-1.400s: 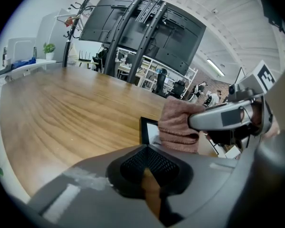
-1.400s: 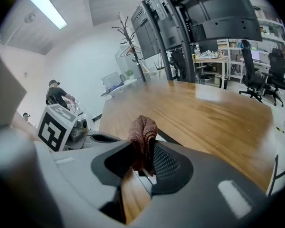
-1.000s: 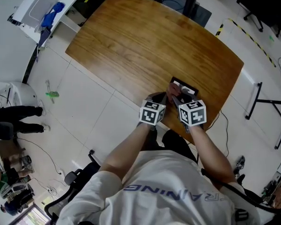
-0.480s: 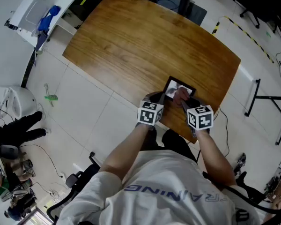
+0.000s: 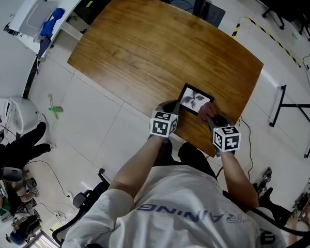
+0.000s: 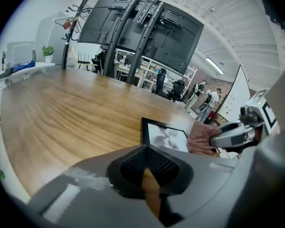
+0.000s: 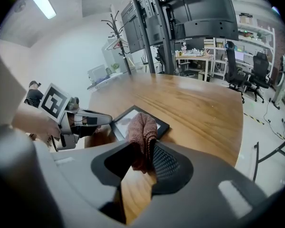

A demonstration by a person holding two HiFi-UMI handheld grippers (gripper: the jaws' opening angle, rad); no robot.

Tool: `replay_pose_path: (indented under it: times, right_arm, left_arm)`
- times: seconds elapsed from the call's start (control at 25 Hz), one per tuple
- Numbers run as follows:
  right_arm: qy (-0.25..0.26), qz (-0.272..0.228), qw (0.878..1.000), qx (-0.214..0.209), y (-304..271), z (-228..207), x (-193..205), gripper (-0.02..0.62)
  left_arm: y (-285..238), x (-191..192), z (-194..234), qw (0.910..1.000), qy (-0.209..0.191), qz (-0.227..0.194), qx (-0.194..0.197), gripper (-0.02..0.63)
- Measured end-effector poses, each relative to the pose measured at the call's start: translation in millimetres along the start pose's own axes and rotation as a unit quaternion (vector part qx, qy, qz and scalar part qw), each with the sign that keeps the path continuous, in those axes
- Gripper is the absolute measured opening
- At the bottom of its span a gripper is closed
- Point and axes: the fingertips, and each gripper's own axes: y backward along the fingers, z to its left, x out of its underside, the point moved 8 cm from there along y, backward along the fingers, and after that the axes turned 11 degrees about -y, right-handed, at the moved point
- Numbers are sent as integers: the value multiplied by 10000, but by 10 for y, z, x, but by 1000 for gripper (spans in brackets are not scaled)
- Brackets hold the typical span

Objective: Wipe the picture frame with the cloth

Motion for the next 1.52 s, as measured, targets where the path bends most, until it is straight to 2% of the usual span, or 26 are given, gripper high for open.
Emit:
replay_pose_path:
  times: [0.24,0.4,0.48,0.64,0.76,0.88,1.0,1.28,1.52]
  right_arm:
    - [-67,-61,9999,-85,-6,-29,27,117]
    - [-24,-359,9990,-268,56,2,-7,117]
    - [-53,-677,9972,-308,138,29,-103,117]
    - [-115,-1452,9888,-333,352,18,-430,117]
    - [-106,-2002,9793,-289,591,28,-709,117]
    - [23,-2527,9673,-231,857,62,-979,117]
    - [200,-2954,9550,-159,1152,99,-1229,117]
    - [407,-3758,9258,-67,1790,203,-1660,112]
    - [454,-4038,9137,72,2094,254,-1750,107]
  left_arm:
    - [2,9,9,9999,-118,-1,-31,3]
    - [41,-10,10,9999,-117,7,-94,3]
    - [172,-125,35,9996,-109,-185,-166,3]
    - [500,-610,107,9954,-422,-809,-307,3]
    - [808,-994,153,9889,-470,-1338,-446,3]
    - [1112,-1325,197,9796,-267,-1930,-491,3]
    - [1394,-1659,176,9679,-421,-2404,-597,3]
    - [1803,-2314,11,9467,-1249,-2867,-775,3]
    - [1909,-2490,-108,9335,-1224,-3318,-592,3]
